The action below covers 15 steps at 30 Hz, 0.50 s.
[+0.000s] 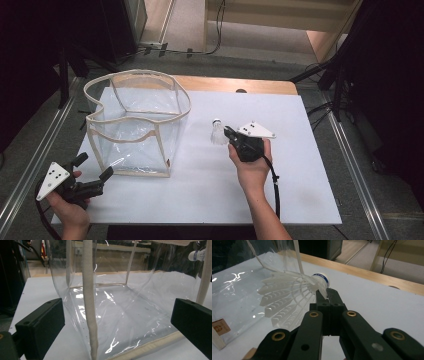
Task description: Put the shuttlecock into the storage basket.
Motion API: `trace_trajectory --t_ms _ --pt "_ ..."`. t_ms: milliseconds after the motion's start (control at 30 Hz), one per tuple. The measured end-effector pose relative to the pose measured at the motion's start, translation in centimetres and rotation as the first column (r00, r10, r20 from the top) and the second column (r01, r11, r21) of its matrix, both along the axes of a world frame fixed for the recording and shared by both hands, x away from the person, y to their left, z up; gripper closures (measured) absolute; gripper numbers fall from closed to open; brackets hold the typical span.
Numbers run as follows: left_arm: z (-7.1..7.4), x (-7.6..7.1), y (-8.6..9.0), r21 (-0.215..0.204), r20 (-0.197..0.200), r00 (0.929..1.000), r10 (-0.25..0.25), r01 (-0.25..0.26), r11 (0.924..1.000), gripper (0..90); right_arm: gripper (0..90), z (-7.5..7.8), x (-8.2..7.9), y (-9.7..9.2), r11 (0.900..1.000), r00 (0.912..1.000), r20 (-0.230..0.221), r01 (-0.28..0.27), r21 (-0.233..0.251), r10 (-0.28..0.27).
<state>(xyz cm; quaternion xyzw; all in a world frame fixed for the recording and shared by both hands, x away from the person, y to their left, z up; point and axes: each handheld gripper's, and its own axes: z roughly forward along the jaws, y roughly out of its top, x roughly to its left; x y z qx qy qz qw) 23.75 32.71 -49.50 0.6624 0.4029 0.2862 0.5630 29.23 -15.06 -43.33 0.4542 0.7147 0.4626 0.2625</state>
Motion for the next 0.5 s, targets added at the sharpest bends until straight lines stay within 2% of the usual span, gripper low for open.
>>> trace_trajectory --t_ms 500 --pt "0.0 0.0 0.0 -0.002 -0.001 1.0000 0.001 -0.001 1.0000 0.0 87.3 2.0 0.5 0.2 0.9999 0.9997 0.026 -0.007 0.012 0.007"
